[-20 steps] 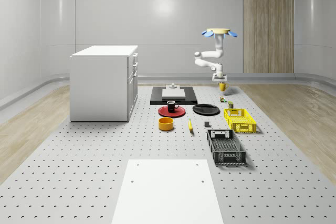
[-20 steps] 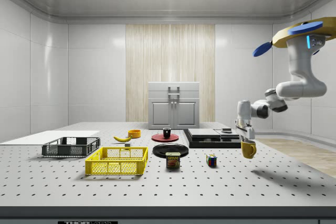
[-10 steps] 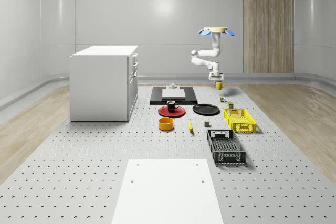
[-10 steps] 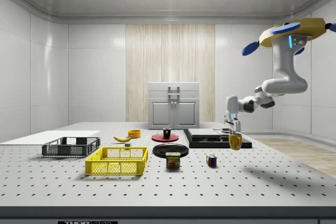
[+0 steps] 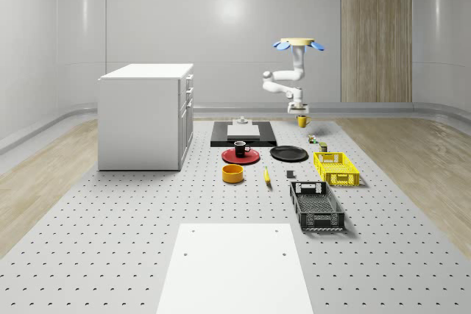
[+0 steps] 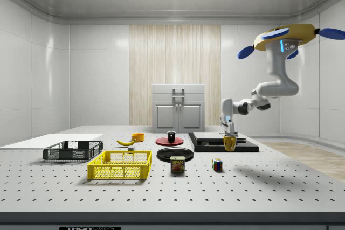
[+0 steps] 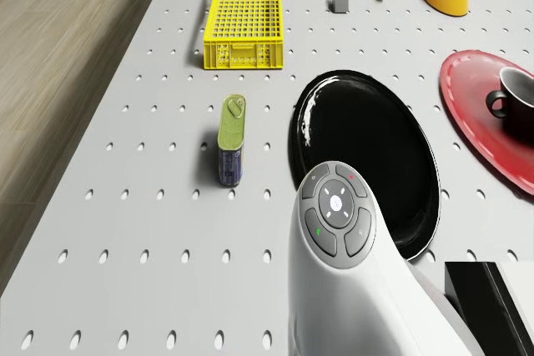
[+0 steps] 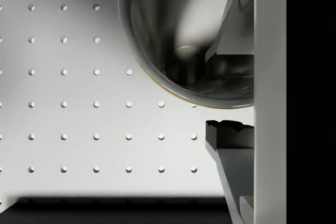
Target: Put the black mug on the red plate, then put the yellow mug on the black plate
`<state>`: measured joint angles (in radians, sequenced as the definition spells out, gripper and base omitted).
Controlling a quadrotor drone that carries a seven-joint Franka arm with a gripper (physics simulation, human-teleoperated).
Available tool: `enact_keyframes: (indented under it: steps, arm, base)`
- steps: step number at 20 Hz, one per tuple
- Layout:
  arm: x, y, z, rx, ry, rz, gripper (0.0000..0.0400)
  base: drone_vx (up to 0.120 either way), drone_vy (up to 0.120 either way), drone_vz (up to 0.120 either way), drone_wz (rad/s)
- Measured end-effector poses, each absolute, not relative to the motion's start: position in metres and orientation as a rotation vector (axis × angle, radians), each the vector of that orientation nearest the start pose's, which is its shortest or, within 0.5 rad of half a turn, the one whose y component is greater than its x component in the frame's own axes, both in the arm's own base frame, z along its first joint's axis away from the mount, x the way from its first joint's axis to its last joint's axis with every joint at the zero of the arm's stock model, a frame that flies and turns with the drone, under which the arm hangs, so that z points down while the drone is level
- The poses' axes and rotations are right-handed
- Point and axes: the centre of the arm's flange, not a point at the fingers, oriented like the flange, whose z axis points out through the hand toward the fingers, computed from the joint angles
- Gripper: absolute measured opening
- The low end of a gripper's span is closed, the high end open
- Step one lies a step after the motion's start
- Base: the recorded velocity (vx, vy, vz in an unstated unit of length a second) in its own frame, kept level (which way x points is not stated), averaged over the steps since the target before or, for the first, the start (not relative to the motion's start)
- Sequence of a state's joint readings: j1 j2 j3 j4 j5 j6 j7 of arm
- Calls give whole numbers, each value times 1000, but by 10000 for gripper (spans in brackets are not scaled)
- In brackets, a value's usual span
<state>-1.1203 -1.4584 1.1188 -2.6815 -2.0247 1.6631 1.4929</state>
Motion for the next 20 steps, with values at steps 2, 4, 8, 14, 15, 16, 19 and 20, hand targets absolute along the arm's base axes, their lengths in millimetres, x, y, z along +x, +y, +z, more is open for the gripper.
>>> enact_keyframes:
  steps: [2,4,8,14,15,16,19,20]
  arm:
    - [335,64,583,1,-2,786,110]
    - [335,64,583,1,-2,786,110]
    - [335,64,583,1,-2,786,110]
    - [335,64,583,1,-2,786,110]
    - [335,64,583,1,-2,786,110]
    - [335,64,583,1,-2,786,110]
    - [335,64,583,1,-2,786,110]
    - [335,64,583,1,-2,786,110]
  base:
    - [120,-120,0,0]
    - [120,-120,0,0]
    - [120,-120,0,0]
    - [120,-120,0,0]
    - [120,-120,0,0]
    - [120,-120,0,0]
    - [120,-120,0,0]
    - [120,-120,0,0]
